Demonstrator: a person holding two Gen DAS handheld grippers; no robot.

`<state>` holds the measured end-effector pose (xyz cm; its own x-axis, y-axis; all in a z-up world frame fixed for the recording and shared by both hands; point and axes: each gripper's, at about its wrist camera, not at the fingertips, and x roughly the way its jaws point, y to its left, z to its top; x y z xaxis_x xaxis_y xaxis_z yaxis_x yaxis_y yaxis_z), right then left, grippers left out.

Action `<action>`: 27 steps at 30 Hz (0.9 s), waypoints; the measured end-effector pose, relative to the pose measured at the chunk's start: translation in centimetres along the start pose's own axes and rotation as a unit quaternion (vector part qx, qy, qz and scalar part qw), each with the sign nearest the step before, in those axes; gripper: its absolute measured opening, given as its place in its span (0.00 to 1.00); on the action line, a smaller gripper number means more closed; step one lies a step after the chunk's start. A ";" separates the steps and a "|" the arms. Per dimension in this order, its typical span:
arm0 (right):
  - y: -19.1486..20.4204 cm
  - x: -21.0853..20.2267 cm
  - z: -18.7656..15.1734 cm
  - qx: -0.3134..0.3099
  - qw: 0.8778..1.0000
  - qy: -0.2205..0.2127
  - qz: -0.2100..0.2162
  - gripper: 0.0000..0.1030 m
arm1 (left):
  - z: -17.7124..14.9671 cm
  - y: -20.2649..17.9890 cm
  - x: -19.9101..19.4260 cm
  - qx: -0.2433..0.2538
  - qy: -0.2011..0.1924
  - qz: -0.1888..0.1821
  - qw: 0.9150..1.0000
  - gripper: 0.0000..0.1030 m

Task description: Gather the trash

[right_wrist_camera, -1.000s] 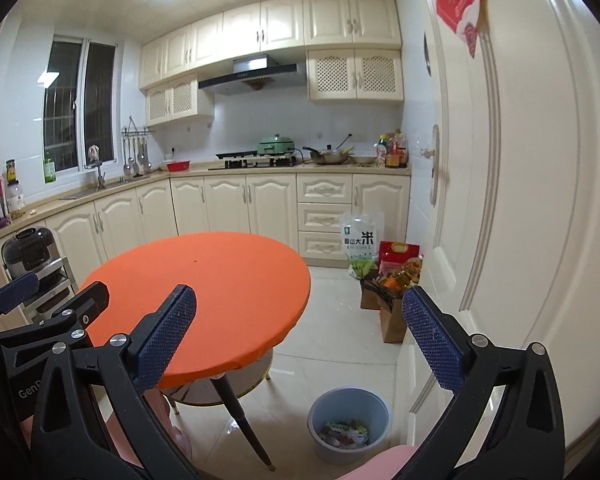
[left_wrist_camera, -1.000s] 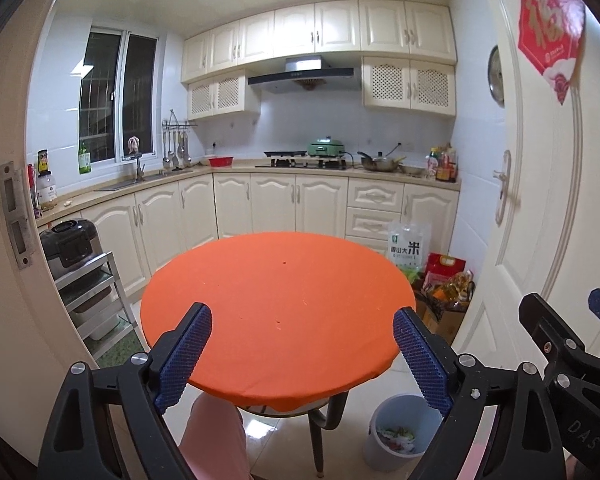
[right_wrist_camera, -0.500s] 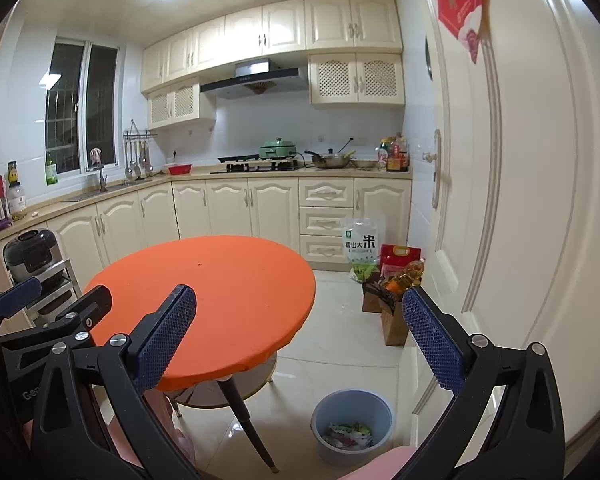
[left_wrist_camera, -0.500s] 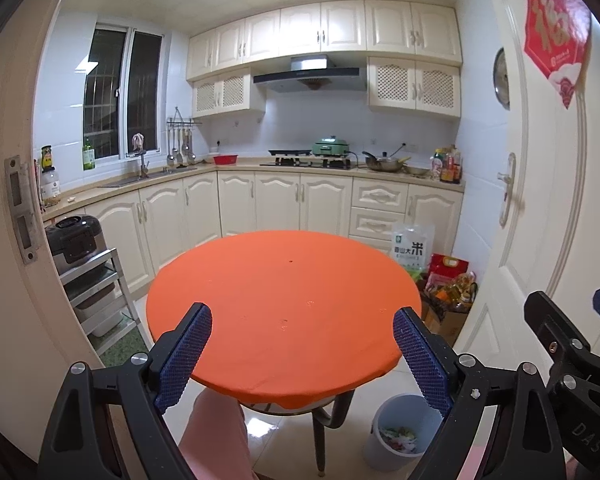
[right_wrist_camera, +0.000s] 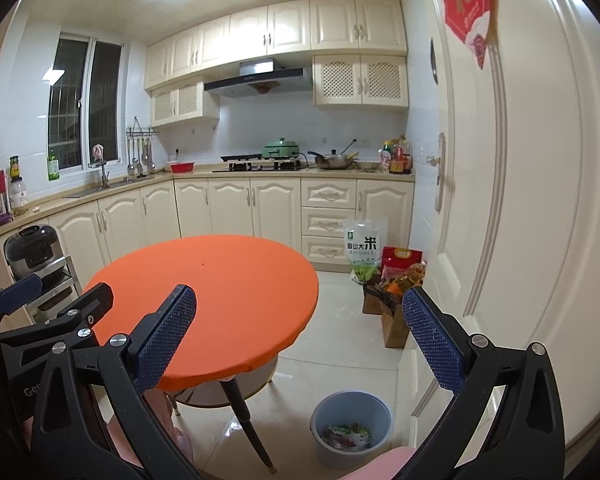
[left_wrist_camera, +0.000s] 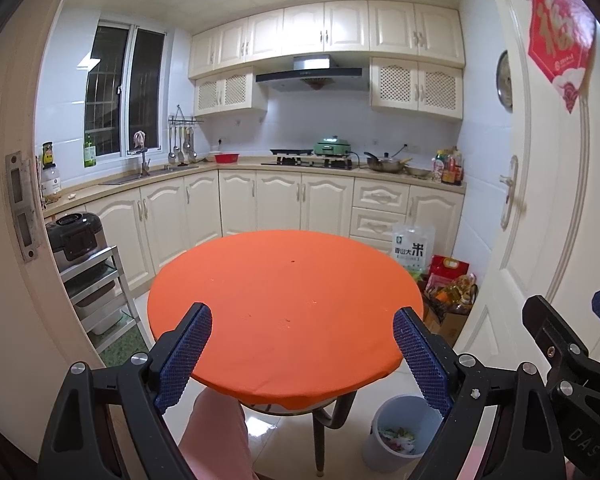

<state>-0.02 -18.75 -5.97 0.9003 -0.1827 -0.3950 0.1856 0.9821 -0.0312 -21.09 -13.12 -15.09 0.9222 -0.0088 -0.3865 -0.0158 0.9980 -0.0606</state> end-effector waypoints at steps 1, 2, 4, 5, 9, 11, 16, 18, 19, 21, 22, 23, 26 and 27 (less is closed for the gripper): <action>-0.1 0.1 0.1 -0.002 1.000 0.001 0.000 1.00 | 0.2 0.1 0.2 -0.002 0.002 -0.001 1.000 0.87; -0.1 0.1 0.1 -0.003 1.000 0.000 -0.001 1.00 | 0.1 0.1 0.2 -0.002 0.003 -0.001 1.000 0.87; 0.1 0.0 0.2 -0.004 1.000 -0.001 -0.003 1.00 | 0.3 0.2 0.4 -0.003 0.002 -0.001 1.000 0.87; 0.2 0.0 0.2 -0.004 1.000 -0.001 -0.004 1.00 | 0.3 0.2 0.4 -0.003 0.002 -0.001 1.000 0.87; 0.4 0.0 0.2 -0.007 1.000 -0.001 -0.004 1.00 | 0.3 0.5 0.6 -0.006 0.003 0.002 1.000 0.87; 0.6 0.1 0.3 -0.008 1.000 0.000 -0.004 1.00 | 0.4 0.6 0.8 -0.007 0.004 0.002 1.000 0.87; 0.8 0.3 0.5 -0.014 1.000 0.003 -0.008 1.00 | 0.4 0.7 1.2 -0.008 0.004 0.004 1.000 0.87; 0.9 0.3 0.5 -0.016 1.000 0.003 -0.010 1.00 | 0.4 0.8 1.3 -0.008 0.006 0.004 1.000 0.87; 0.9 0.4 0.5 -0.017 1.000 0.003 -0.011 1.00 | 0.4 0.9 1.4 -0.008 0.007 0.003 1.000 0.87; 0.9 0.3 0.6 -0.018 1.000 0.003 -0.011 1.00 | 0.5 0.9 1.4 -0.007 0.007 0.002 1.000 0.87; 0.9 0.3 0.6 -0.018 1.000 0.003 -0.013 1.00 | 0.5 0.8 1.5 -0.007 0.007 0.003 1.000 0.87; 0.9 0.3 0.5 -0.019 1.000 0.003 -0.014 1.00 | 0.5 0.8 1.5 -0.006 0.006 0.003 1.000 0.87; 1.0 0.0 0.4 -0.019 1.000 0.001 -0.018 1.00 | 0.4 0.8 1.5 -0.004 0.003 0.003 1.000 0.87; 1.0 0.0 0.4 -0.018 1.000 0.001 -0.019 1.00 | 0.5 0.8 1.5 -0.003 0.003 0.002 1.000 0.87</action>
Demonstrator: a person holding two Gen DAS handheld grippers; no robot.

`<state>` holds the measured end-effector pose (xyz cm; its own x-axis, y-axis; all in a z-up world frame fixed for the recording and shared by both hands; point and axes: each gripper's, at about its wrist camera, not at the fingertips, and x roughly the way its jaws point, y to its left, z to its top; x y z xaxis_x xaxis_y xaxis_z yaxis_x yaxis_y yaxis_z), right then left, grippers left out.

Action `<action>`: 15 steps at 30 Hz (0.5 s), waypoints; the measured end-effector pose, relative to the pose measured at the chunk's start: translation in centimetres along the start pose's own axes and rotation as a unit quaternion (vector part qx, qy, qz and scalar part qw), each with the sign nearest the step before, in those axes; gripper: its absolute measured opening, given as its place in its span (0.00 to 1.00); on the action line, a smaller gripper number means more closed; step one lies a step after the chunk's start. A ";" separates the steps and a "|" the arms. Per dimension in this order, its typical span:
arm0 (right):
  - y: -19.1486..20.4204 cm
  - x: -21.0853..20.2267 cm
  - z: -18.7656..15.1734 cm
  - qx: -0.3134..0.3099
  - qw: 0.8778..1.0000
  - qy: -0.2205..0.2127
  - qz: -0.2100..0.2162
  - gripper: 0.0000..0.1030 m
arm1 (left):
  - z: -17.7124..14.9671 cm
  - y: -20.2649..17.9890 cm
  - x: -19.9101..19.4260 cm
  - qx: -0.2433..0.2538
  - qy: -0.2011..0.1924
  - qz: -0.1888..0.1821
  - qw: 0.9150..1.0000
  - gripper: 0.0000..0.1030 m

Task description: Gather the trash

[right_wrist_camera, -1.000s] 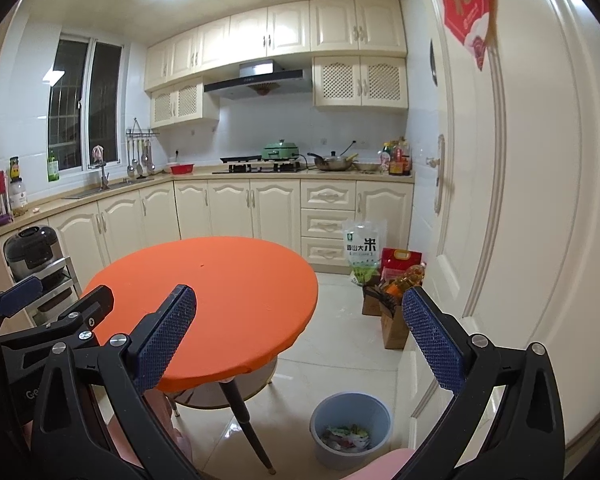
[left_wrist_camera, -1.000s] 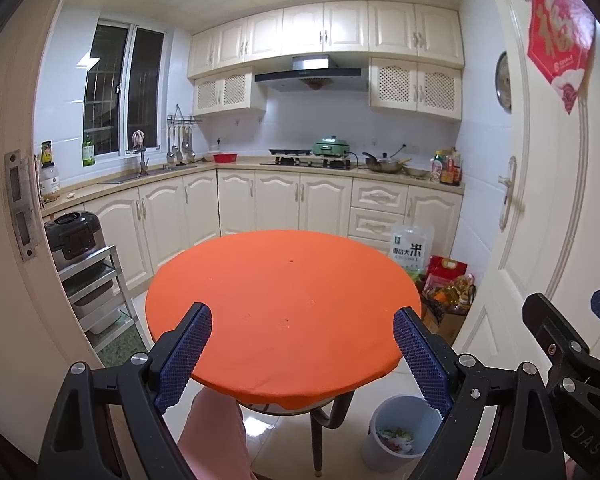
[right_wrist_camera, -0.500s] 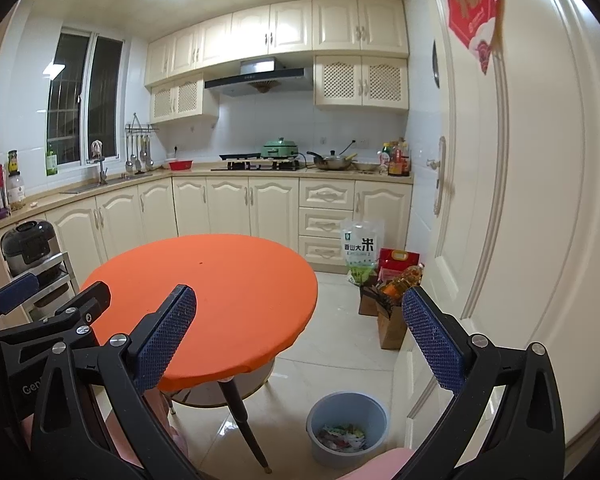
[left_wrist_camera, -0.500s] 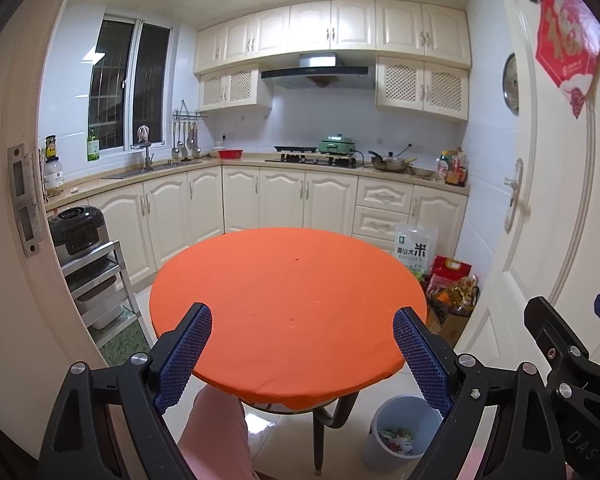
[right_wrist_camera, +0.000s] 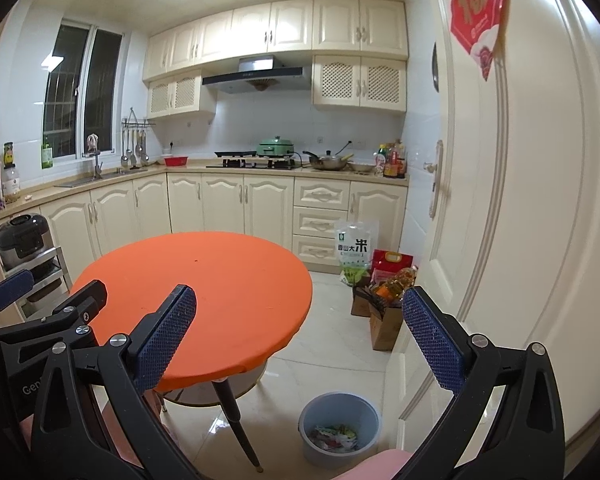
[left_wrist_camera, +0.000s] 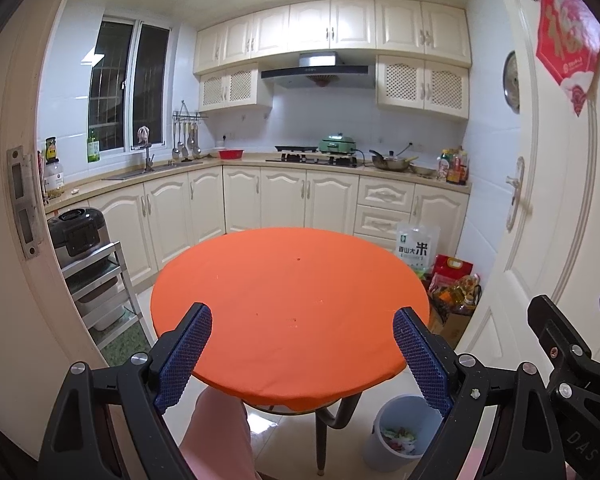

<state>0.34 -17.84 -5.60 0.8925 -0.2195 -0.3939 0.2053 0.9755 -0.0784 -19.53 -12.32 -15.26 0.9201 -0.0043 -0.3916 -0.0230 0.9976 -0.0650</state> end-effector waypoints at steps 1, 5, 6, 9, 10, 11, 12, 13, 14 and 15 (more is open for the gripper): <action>-0.1 0.0 0.0 0.001 1.000 0.000 -0.001 1.00 | -0.2 0.1 -0.1 0.001 -0.001 -0.001 1.000 0.87; -0.1 -0.1 0.1 -0.003 1.000 0.000 -0.010 1.00 | -0.3 0.0 0.0 0.008 -0.006 0.003 1.000 0.87; -0.1 -0.1 0.1 -0.004 1.000 -0.002 -0.012 1.00 | -0.3 0.0 0.1 0.008 -0.006 0.003 1.000 0.87; -0.2 -0.2 0.2 -0.004 1.000 -0.003 -0.014 1.00 | -0.3 0.1 0.3 0.007 -0.004 -0.002 1.000 0.87; -0.2 -0.2 0.2 -0.003 1.000 -0.003 -0.014 1.00 | -0.3 0.1 0.3 0.006 -0.004 -0.003 1.000 0.87; -0.2 -0.2 0.2 -0.003 1.000 -0.003 -0.014 1.00 | -0.3 0.1 0.3 0.006 -0.004 -0.003 1.000 0.87; -0.3 -0.3 0.1 -0.003 1.000 -0.003 -0.015 1.00 | -0.3 0.1 0.3 0.007 -0.005 -0.002 1.000 0.87; -0.3 -0.3 0.1 -0.003 1.000 -0.004 -0.015 1.00 | -0.3 0.1 0.3 0.007 -0.005 -0.002 1.000 0.87; -0.3 -0.3 0.1 -0.002 1.000 -0.005 -0.015 1.00 | -0.5 0.2 0.1 0.007 -0.006 -0.002 1.000 0.87; -0.4 -0.3 0.1 -0.001 1.000 -0.005 -0.014 1.00 | -0.5 0.2 0.1 0.007 -0.006 -0.003 1.000 0.87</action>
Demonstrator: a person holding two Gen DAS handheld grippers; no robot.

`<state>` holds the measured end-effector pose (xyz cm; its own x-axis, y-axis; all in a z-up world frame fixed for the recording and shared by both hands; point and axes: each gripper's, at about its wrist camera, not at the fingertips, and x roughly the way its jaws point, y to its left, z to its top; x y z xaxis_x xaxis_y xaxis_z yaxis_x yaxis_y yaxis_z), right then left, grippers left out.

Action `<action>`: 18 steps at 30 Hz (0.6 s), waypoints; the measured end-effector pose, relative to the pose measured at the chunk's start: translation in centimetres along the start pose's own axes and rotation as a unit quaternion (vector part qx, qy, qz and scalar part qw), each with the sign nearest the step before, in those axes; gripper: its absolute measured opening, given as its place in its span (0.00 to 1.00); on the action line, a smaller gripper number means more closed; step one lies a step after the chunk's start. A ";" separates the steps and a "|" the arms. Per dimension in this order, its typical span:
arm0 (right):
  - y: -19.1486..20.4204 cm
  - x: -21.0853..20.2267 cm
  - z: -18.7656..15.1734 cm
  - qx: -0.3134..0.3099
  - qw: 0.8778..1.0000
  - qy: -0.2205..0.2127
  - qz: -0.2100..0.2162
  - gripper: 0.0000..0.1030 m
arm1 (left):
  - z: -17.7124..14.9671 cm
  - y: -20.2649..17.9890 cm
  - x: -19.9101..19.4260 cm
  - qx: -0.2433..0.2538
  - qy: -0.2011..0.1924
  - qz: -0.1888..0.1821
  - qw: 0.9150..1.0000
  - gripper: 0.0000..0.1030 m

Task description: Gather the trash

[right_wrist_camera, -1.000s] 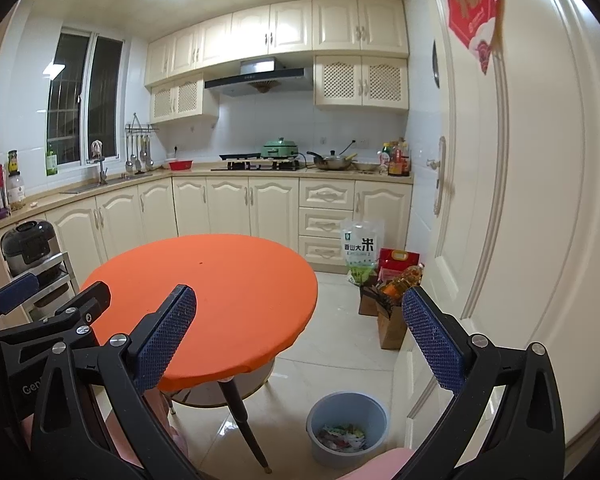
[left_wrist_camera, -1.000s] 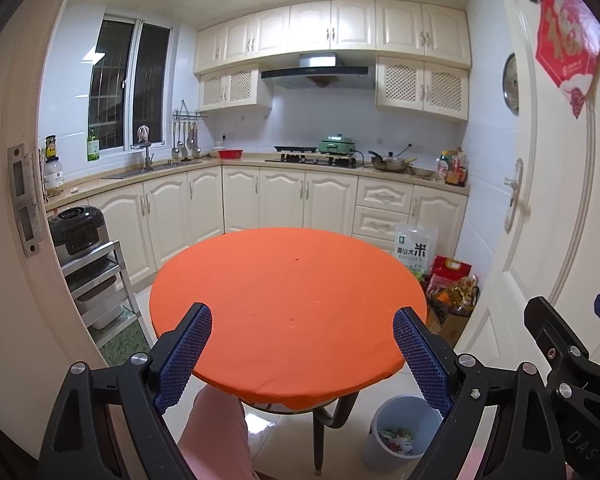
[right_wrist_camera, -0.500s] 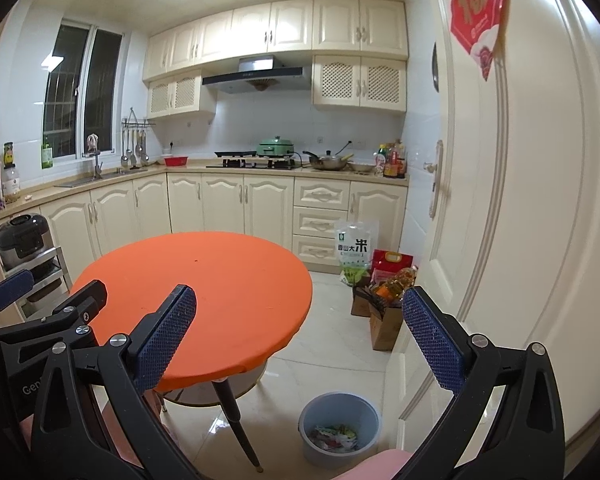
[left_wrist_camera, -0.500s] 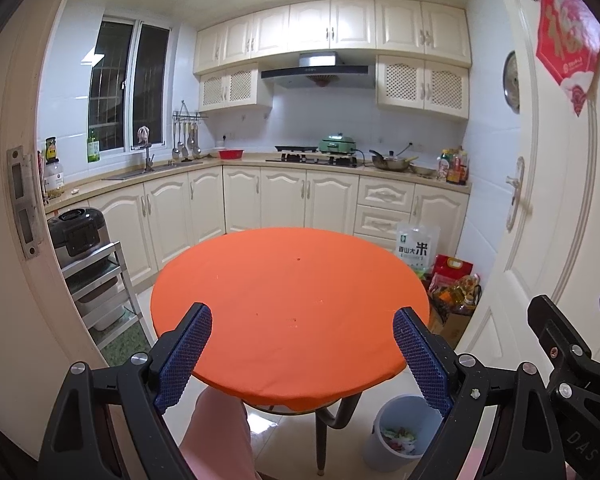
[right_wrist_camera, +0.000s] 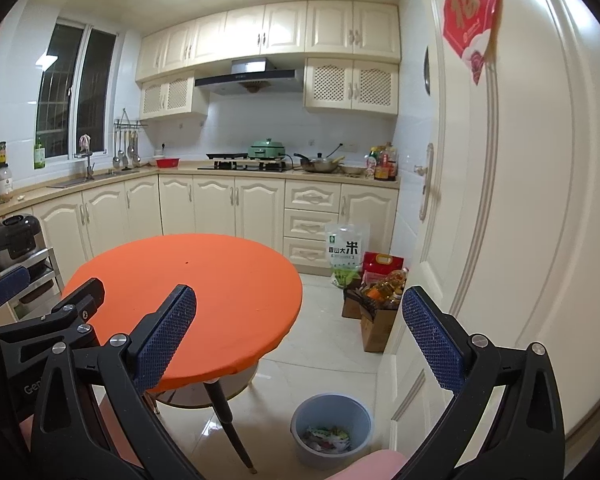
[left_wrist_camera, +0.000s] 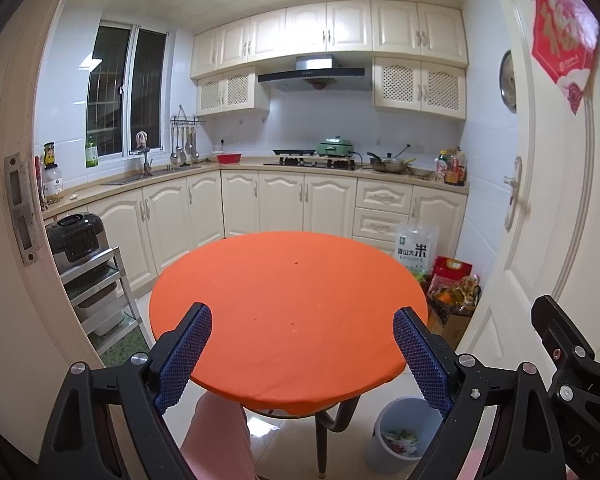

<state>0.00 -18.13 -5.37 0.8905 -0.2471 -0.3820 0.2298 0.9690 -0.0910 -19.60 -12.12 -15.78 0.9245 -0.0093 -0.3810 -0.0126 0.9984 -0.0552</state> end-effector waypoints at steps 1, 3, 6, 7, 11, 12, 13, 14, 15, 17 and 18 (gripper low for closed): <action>0.0 0.0 0.0 0.001 1.000 -0.001 0.001 1.00 | 0.0 0.1 0.0 0.000 0.000 -0.001 1.000 0.87; -0.2 0.0 0.0 0.004 1.000 -0.001 0.002 1.00 | 0.1 0.1 0.0 0.000 -0.001 0.000 1.000 0.87; -0.2 0.0 0.0 0.003 1.000 -0.001 0.001 1.00 | 0.1 0.1 0.0 0.002 -0.002 0.002 1.000 0.87; -0.2 0.0 0.0 0.003 1.000 -0.001 0.001 1.00 | 0.1 0.1 0.0 0.002 -0.002 0.001 1.000 0.87; -0.3 0.0 0.0 0.004 1.000 -0.001 0.002 1.00 | 0.0 -0.1 0.0 0.003 -0.003 -0.001 1.000 0.87; -0.3 0.0 0.0 0.005 1.000 0.000 0.002 1.00 | 0.0 -0.1 0.0 0.002 -0.003 -0.002 1.000 0.87; -0.3 -0.1 0.0 0.006 1.000 0.000 0.002 1.00 | 0.0 -0.2 0.0 0.002 -0.004 -0.001 1.000 0.87; -0.4 0.0 0.0 0.006 1.000 0.000 0.002 1.00 | 0.0 -0.2 0.0 0.003 -0.005 -0.001 1.000 0.87; -0.4 0.0 0.0 0.006 1.000 0.000 0.002 1.00 | 0.0 -0.3 0.0 0.003 -0.005 -0.001 1.000 0.87; -0.4 0.0 0.0 0.006 1.000 0.000 0.001 1.00 | -0.1 -0.3 -0.1 0.004 -0.006 0.000 1.000 0.87; -0.4 0.0 0.0 0.006 1.000 0.000 0.001 1.00 | -0.1 -0.3 0.0 0.004 -0.007 0.000 1.000 0.87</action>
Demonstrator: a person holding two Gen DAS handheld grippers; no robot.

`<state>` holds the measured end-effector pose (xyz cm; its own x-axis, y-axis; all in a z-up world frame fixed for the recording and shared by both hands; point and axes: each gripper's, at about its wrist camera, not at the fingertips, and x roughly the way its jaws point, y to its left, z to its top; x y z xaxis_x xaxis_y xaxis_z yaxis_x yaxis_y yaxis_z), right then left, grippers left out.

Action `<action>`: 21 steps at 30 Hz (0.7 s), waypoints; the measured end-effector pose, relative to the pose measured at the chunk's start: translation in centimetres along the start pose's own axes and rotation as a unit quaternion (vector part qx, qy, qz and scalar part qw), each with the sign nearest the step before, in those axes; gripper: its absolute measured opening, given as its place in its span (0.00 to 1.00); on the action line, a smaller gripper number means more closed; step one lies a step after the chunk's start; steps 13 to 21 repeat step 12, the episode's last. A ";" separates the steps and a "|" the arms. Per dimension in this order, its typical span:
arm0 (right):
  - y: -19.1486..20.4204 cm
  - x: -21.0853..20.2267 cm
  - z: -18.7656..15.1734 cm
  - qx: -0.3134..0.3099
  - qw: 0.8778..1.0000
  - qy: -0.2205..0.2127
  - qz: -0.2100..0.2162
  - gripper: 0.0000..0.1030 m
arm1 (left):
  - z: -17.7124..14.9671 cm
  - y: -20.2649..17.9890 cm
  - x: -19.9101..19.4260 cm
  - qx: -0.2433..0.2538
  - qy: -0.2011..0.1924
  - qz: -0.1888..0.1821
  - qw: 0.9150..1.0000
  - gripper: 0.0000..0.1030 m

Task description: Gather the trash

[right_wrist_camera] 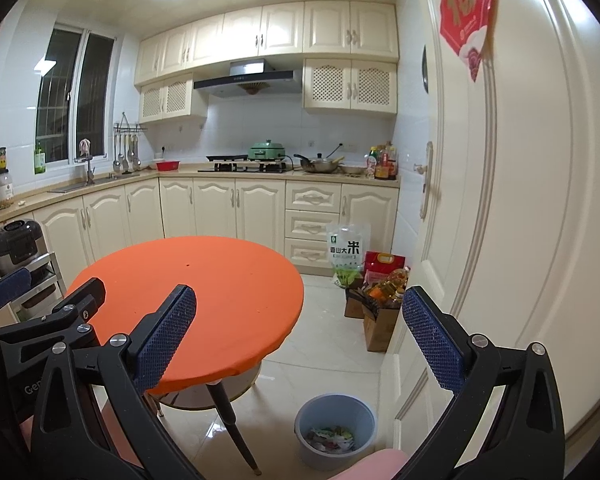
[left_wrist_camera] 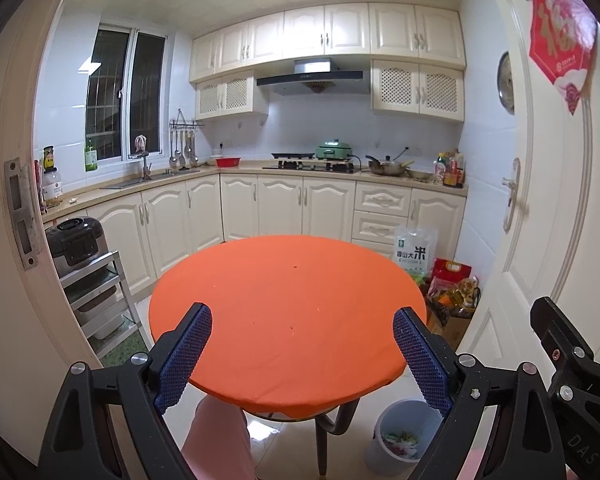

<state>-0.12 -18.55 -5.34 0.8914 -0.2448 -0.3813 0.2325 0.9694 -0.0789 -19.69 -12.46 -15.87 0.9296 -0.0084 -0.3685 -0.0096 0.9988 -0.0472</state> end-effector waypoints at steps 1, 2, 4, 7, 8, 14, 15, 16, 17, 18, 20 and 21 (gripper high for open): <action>0.0 0.0 0.0 0.000 1.000 0.000 0.000 1.00 | -0.1 0.0 0.0 0.000 0.000 0.000 1.000 0.87; 0.0 0.0 0.0 0.000 1.000 -0.001 -0.001 1.00 | -0.1 -0.1 0.0 0.001 -0.001 0.000 1.000 0.87; 0.0 0.0 0.0 0.000 1.000 0.000 -0.001 1.00 | -0.1 -0.1 0.0 0.000 0.000 0.000 1.000 0.87; 0.0 0.0 0.0 0.000 1.000 0.000 -0.001 1.00 | -0.1 -0.2 0.0 0.002 -0.001 0.001 1.000 0.87; 0.1 -0.1 0.0 -0.001 1.000 0.000 -0.002 1.00 | -0.1 -0.2 0.0 0.002 -0.003 0.001 1.000 0.87; 0.0 -0.1 0.0 0.001 1.000 0.000 -0.001 1.00 | -0.1 -0.2 0.1 0.002 -0.004 0.001 1.000 0.87; 0.0 -0.1 0.0 0.001 1.000 0.000 -0.001 1.00 | -0.1 -0.2 0.1 0.002 -0.004 0.001 1.000 0.87; 0.0 -0.1 0.0 0.001 1.000 0.000 -0.001 1.00 | -0.1 -0.2 0.1 0.002 -0.004 0.001 1.000 0.87; 0.0 -0.1 0.0 0.001 1.000 0.000 -0.001 1.00 | -0.1 -0.2 0.1 0.002 -0.004 0.001 1.000 0.87; 0.0 -0.1 0.0 0.001 1.000 0.000 -0.001 1.00 | -0.1 -0.2 0.1 0.002 -0.004 0.001 1.000 0.87; 0.0 -0.1 0.0 0.001 1.000 0.000 -0.001 1.00 | -0.1 -0.2 0.1 0.002 -0.004 0.001 1.000 0.87; 0.0 -0.1 0.0 0.001 1.000 0.000 -0.001 1.00 | -0.1 -0.2 0.1 0.002 -0.004 0.001 1.000 0.87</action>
